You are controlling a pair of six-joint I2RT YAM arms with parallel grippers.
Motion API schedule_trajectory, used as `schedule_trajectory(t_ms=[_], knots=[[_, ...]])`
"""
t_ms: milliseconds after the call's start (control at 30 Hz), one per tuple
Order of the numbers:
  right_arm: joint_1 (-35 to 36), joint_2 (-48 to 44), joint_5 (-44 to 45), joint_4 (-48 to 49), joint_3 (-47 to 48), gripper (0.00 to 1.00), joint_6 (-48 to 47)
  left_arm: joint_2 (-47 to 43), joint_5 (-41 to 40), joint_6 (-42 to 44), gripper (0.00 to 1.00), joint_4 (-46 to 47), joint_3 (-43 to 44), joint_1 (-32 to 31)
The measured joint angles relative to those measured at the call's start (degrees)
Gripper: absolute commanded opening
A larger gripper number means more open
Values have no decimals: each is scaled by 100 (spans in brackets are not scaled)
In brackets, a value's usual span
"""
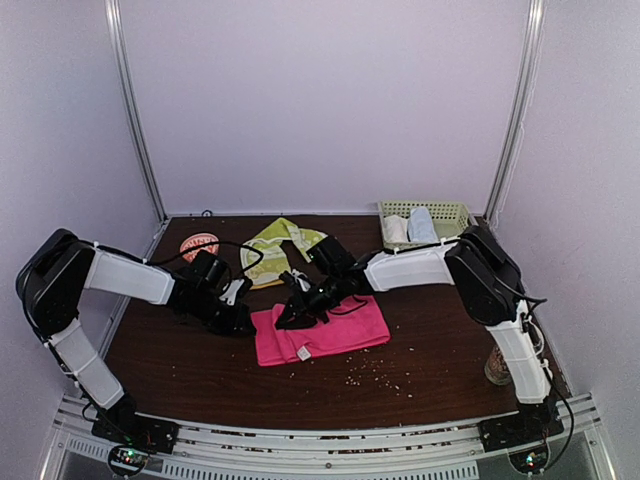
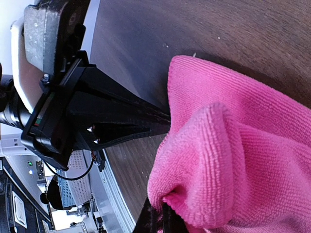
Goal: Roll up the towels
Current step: Fold the towel at the center of the board.
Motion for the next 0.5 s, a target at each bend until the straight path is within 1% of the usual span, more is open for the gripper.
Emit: schedule_trajectory(t_ms=[400,500], knots=[[68,243,-136,400,350,0,306,-13,28,-24,0,151,-76,0],[72,280,-181,496,378,4,369,-61,15,-33,0,146,-118,0]])
